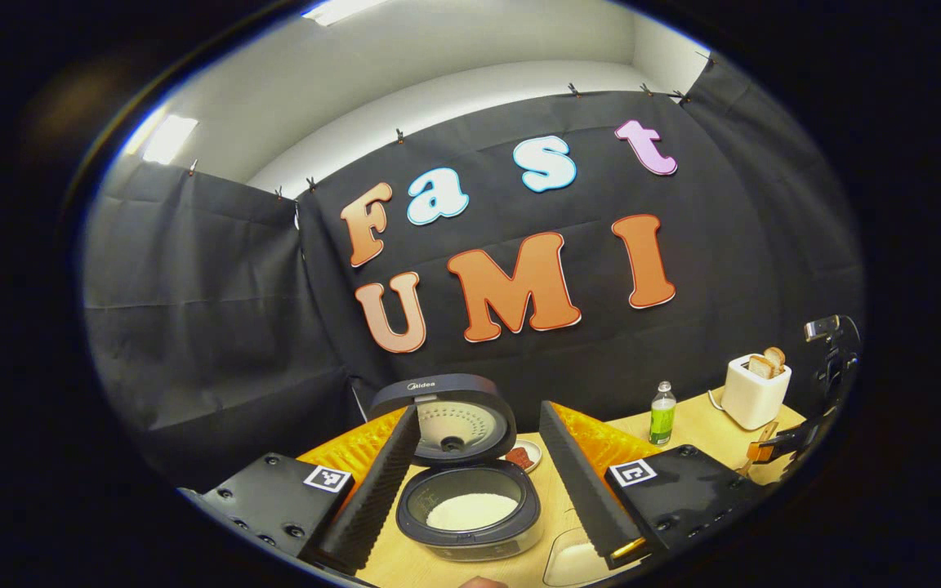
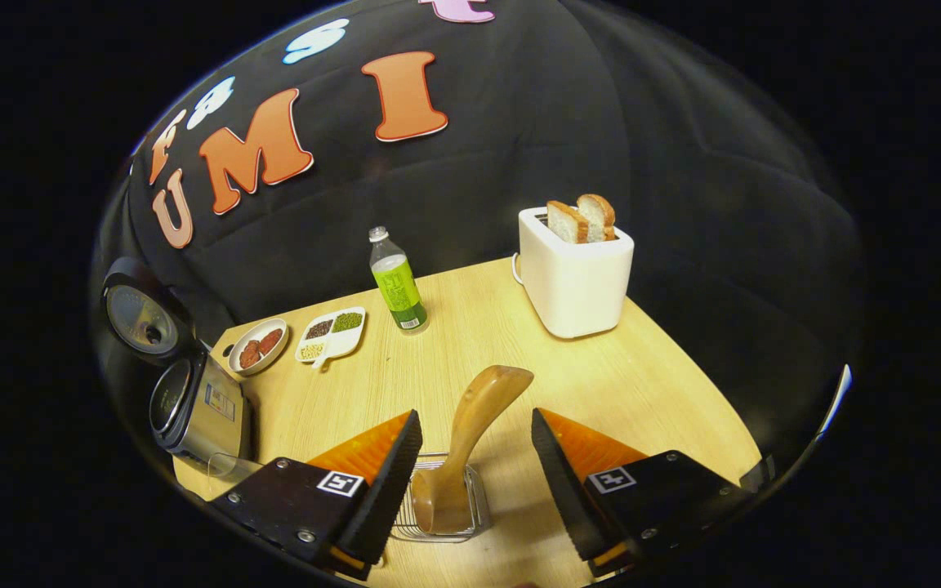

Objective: Close the left gripper, press the button to open the rice cooker; take a wooden spoon from the chopstick holder with the right hand, scoop a spoonful of rice and pour it into the rice cooker, then put the wooden spoon back into the chopstick holder.

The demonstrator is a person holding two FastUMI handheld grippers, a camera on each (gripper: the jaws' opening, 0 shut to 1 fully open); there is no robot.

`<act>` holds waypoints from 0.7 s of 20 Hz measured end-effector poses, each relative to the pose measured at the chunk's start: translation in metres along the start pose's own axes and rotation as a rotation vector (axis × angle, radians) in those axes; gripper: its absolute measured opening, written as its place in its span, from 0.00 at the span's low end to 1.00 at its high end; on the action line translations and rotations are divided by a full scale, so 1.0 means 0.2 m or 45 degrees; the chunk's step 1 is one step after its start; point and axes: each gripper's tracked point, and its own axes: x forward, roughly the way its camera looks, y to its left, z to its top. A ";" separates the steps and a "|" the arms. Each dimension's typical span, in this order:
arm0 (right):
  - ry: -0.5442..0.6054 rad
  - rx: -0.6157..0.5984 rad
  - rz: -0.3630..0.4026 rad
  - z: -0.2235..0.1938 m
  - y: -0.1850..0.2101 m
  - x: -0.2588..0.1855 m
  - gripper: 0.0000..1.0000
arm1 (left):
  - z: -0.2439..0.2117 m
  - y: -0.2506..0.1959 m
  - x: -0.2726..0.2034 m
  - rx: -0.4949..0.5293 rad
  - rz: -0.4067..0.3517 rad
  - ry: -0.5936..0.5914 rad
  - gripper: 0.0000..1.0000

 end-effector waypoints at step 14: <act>0.108 0.115 -0.005 -0.14 0.07 0.06 0.16 | -0.03 0.03 -0.01 0.026 -0.001 0.009 0.90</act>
